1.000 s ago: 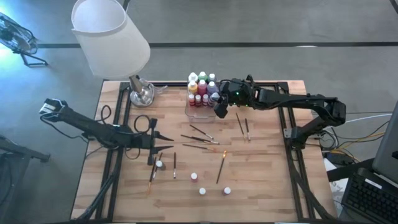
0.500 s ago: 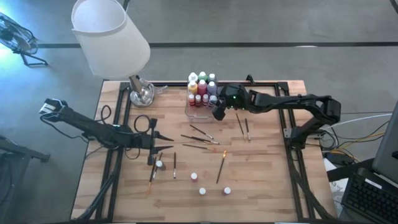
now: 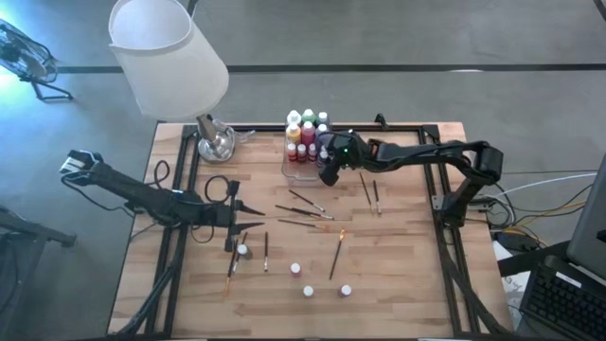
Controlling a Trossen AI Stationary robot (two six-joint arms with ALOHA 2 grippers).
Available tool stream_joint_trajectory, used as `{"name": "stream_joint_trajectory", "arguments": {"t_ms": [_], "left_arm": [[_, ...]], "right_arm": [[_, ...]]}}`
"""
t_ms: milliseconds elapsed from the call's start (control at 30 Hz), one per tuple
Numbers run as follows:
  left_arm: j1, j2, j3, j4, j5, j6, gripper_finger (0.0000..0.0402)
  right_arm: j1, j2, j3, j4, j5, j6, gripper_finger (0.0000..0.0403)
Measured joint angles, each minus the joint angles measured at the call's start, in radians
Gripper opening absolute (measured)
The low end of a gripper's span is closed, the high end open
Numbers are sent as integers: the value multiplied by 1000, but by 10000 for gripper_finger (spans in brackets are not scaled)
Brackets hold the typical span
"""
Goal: Pick & Place Paint Supplies
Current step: Put the small gray paint bottle into the bin
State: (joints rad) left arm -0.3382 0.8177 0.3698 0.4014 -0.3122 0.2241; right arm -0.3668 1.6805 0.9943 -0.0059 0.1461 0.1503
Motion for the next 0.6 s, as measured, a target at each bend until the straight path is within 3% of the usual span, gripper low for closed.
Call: {"name": "stream_joint_trajectory", "arguments": {"t_ms": [600], "left_arm": [[0,0,0,-18,0,0,108]], "right_arm": [[-1,55,2,10,-14,27,115]]}}
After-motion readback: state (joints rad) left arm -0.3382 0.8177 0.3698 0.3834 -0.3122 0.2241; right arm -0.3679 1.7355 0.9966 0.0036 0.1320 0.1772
